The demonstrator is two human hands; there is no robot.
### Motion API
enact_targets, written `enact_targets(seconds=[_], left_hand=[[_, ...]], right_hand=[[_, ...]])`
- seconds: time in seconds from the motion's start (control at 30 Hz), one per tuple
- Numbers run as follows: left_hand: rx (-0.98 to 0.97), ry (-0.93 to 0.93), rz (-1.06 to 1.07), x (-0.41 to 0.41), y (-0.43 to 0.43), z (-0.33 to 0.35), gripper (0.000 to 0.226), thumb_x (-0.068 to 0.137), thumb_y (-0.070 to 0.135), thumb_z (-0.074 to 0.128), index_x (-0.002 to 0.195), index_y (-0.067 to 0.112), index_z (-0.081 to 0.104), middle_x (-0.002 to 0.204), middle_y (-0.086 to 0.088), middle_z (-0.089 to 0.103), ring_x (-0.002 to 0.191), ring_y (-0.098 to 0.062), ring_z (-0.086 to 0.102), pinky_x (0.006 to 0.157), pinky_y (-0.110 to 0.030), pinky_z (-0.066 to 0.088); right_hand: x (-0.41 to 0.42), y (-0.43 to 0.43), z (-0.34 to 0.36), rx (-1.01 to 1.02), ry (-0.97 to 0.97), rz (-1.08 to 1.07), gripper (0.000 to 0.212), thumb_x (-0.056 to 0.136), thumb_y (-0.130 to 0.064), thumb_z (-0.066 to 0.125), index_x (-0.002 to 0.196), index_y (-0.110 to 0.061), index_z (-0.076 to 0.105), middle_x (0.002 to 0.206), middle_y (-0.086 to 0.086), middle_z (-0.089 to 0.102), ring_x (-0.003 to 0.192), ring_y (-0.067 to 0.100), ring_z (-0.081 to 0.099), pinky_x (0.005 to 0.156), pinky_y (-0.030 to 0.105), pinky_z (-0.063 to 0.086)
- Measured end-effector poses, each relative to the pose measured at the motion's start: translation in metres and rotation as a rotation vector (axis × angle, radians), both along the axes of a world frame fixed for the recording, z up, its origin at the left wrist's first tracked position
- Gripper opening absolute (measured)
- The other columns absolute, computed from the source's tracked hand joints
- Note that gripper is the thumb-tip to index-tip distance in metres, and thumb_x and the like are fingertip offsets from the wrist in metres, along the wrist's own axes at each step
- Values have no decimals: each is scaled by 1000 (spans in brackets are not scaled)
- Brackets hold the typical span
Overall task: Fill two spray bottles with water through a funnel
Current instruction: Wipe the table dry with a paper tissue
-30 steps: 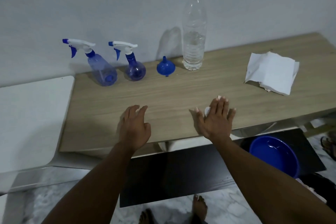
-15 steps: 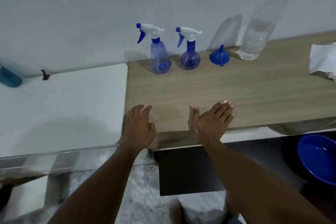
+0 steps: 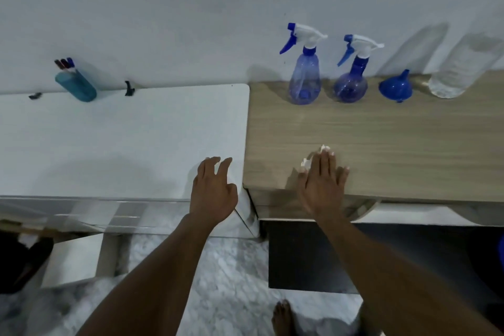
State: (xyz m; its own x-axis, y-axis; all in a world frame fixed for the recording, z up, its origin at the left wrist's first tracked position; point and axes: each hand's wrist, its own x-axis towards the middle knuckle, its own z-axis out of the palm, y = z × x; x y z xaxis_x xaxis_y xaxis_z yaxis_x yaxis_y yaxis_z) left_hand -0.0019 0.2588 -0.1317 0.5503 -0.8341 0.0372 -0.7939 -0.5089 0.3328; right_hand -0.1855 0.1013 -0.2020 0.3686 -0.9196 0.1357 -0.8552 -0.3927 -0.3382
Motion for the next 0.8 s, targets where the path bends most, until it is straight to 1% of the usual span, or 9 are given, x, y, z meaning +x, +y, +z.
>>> enact_targets(seconds=[0.2, 0.23, 0.3, 0.33, 0.4, 0.5, 0.57, 0.7, 0.8], left_hand=[[-8, 36, -46, -7, -2, -2, 63, 84, 15, 55, 146, 14, 45, 146, -15, 42, 142, -36, 30, 104, -52, 43], [-6, 32, -47, -6, 0, -2, 63, 83, 16, 54, 146, 14, 45, 146, -15, 42, 142, -36, 30, 104, -51, 43], [-9, 19, -34, -3, 6, 0, 63, 82, 15, 54, 145, 14, 46, 145, -15, 43, 141, -37, 32, 102, -51, 44], [-6, 12, -27, -1, 8, 1, 62, 83, 14, 55, 144, 14, 46, 145, -15, 43, 141, -37, 32, 102, -51, 44], [5, 4, -9, 5, 13, 2, 62, 84, 13, 57, 145, 14, 45, 146, -15, 42, 141, -36, 31, 103, -51, 44], [15, -7, 32, 11, 18, 4, 62, 85, 14, 58, 146, 13, 44, 147, -15, 42, 142, -35, 30, 104, -50, 43], [4, -5, 46, 11, 17, 7, 62, 85, 13, 59, 145, 12, 45, 146, -16, 43, 141, -35, 31, 102, -50, 43], [-32, 3, 6, 1, -2, 18, 62, 84, 13, 59, 145, 12, 46, 145, -17, 44, 138, -36, 34, 97, -52, 46], [-78, 11, -42, -18, -29, 33, 61, 83, 16, 57, 143, 12, 48, 145, -17, 44, 138, -36, 35, 97, -51, 47]], right_hand=[[38, 29, 2, 90, 38, 150, 69, 95, -36, 19, 151, -1, 37, 162, 18, 28, 152, 32, 22, 121, 58, 15], [48, 34, 4, 120, 40, 220, 67, 95, -32, 22, 153, -2, 34, 163, 16, 25, 153, 31, 19, 122, 56, 14], [63, 43, 9, 153, 36, 368, 62, 91, -18, 42, 151, -3, 37, 163, 16, 28, 152, 32, 22, 123, 53, 19], [67, 46, 11, 138, 9, 430, 58, 87, -7, 54, 144, -2, 48, 157, 17, 38, 147, 35, 33, 118, 52, 30], [68, 45, 16, 76, -65, 503, 43, 78, 4, 65, 120, -2, 69, 135, 16, 62, 123, 37, 57, 97, 44, 52], [61, 37, 30, 94, -13, 632, 30, 89, -3, 57, 113, -10, 74, 112, 8, 70, 104, 30, 57, 73, 36, 48], [54, 37, 41, 255, -42, 678, 24, 88, -4, 58, 103, -11, 76, 100, 8, 71, 95, 26, 61, 70, 29, 39], [28, 25, 64, 788, -310, 485, 26, 83, 5, 65, 80, -19, 76, 76, -3, 71, 63, 4, 61, 59, 20, 46], [-8, -4, 99, 854, -416, 350, 6, 83, -6, 68, 84, -12, 69, 72, 5, 66, 57, 11, 58, 55, 26, 47]])
